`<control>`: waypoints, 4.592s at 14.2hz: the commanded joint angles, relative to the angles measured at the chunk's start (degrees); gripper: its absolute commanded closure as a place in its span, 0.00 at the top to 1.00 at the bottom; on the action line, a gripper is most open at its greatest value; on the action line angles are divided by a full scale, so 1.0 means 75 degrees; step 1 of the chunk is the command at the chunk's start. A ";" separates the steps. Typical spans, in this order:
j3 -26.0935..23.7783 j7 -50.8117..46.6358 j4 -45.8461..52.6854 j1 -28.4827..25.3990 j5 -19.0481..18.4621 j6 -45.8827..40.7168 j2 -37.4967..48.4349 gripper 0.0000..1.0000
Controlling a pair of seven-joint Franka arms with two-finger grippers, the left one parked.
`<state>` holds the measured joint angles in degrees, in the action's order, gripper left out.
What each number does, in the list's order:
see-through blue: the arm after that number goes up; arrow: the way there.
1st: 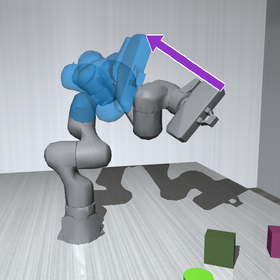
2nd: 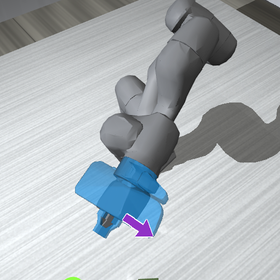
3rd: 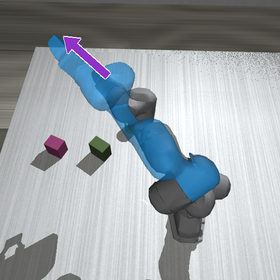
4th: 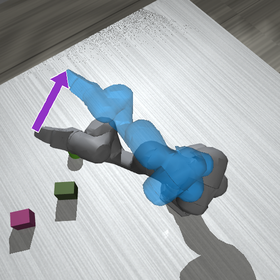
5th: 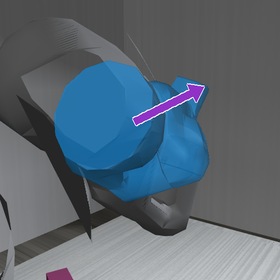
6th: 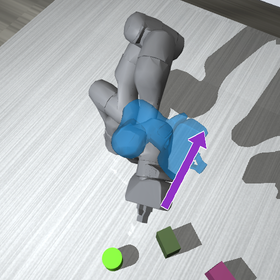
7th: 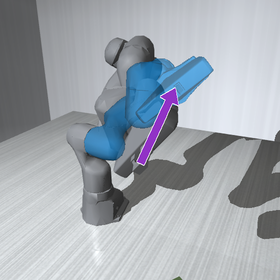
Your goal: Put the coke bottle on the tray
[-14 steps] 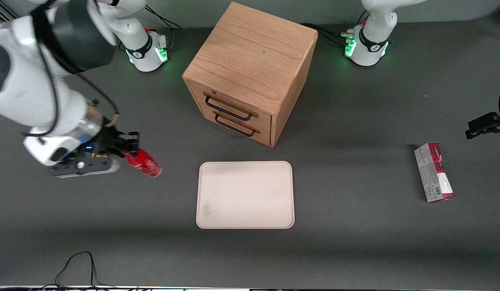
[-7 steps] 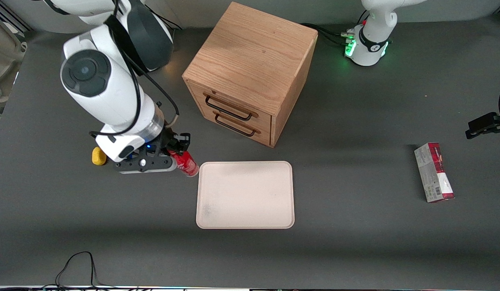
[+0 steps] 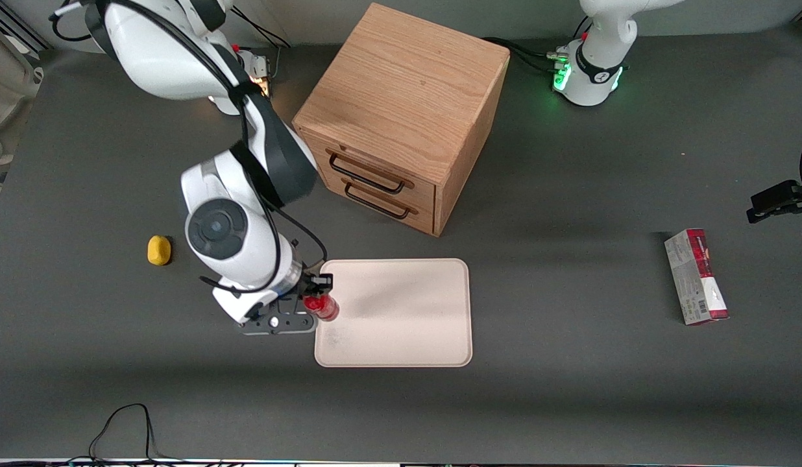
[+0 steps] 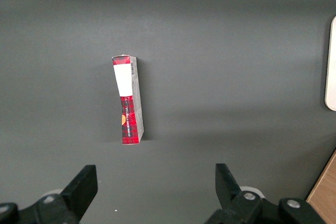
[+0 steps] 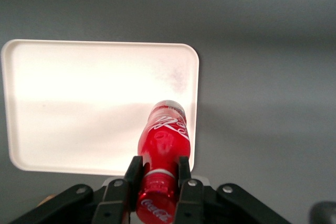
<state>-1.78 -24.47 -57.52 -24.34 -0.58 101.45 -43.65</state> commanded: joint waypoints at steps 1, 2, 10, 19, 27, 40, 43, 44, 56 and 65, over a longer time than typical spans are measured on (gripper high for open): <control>0.0003 0.0391 0.0391 0.0105 -0.0040 0.0160 -0.0425 0.00; -0.0008 0.0461 0.0391 0.0140 -0.0040 0.0301 -0.0542 0.00; -0.0009 0.0754 0.0485 0.0210 -0.0040 0.1028 -0.1223 0.00; 0.0015 0.0614 0.0403 0.0187 -0.0028 0.0843 -0.1036 1.00; 0.0038 0.0638 0.0415 0.0140 -0.0075 -0.2074 0.1012 1.00; 0.0249 0.1937 -0.3543 0.2247 0.0054 -0.1903 0.5536 1.00; 0.0249 0.2055 -0.4551 0.2763 0.0054 -0.1339 0.6147 1.00; 0.0249 0.2079 -0.4635 0.2812 0.0054 -0.1339 0.6183 1.00; 0.0579 0.3461 -0.4309 0.3350 -0.0004 -0.1420 0.5798 1.00; 0.0425 0.3368 -0.4261 0.3316 -0.0110 -0.1572 0.5879 1.00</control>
<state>1.67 0.16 -90.62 0.23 -0.67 90.90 0.63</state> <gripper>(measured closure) 0.000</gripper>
